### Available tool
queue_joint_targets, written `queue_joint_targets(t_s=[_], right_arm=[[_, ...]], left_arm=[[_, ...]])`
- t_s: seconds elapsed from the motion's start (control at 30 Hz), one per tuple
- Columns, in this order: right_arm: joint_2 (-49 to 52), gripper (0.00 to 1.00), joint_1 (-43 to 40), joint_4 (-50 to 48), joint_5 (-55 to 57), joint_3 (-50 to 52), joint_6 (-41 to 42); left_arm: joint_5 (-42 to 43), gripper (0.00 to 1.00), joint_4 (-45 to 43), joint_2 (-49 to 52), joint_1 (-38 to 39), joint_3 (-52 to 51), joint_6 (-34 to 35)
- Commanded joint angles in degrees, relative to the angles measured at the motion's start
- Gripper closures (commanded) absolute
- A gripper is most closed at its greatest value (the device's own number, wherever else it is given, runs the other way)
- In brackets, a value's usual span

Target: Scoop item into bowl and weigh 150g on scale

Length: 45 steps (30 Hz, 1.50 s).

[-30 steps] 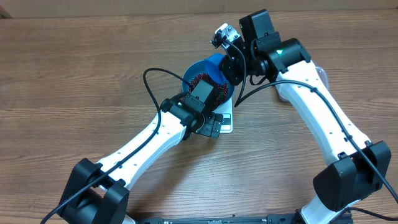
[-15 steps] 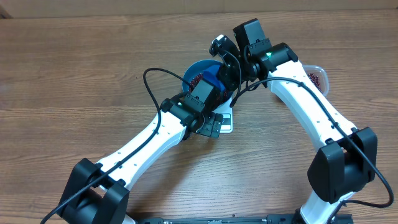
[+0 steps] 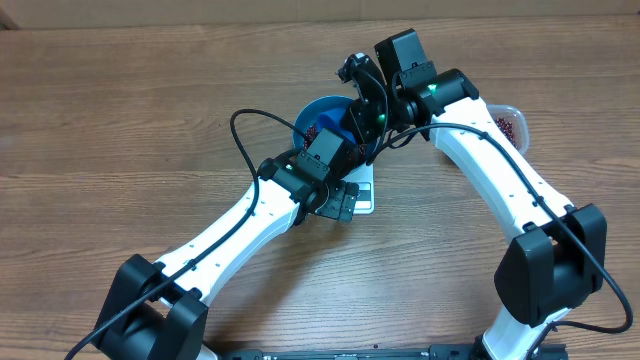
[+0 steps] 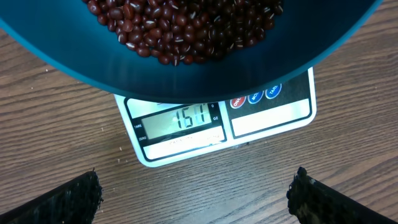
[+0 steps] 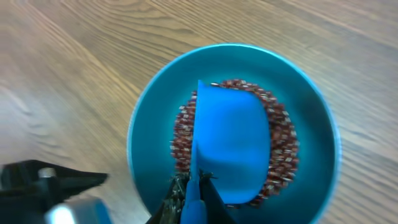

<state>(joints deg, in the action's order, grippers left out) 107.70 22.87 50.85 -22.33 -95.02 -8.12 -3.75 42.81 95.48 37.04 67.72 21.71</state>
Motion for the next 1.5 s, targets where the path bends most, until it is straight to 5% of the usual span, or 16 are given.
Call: queue_joint_targets(t_s=[0.0,0.17,0.53,1.47], right_arm=[[-0.3,0.96,-0.6,-0.5,-5.2,-0.9,2.1],[-0.3,0.96,-2.3,-0.5,-5.9,-2.5,1.3],[-0.3,0.96,-2.6,-0.8,-6.4,-2.5,-14.4],[-0.2,0.96,0.8,-2.3,7.7,1.1,-19.2]], left_arm=[[-0.9,0.01,0.0,0.2,-0.3,-0.3,0.2],[-0.9,0.0,0.0,0.2,-0.3,-0.3,0.2],[-0.9,0.01,0.0,0.2,-0.3,-0.3,0.2],[-0.9,0.0,0.0,0.2,-0.3,-0.3,0.2]])
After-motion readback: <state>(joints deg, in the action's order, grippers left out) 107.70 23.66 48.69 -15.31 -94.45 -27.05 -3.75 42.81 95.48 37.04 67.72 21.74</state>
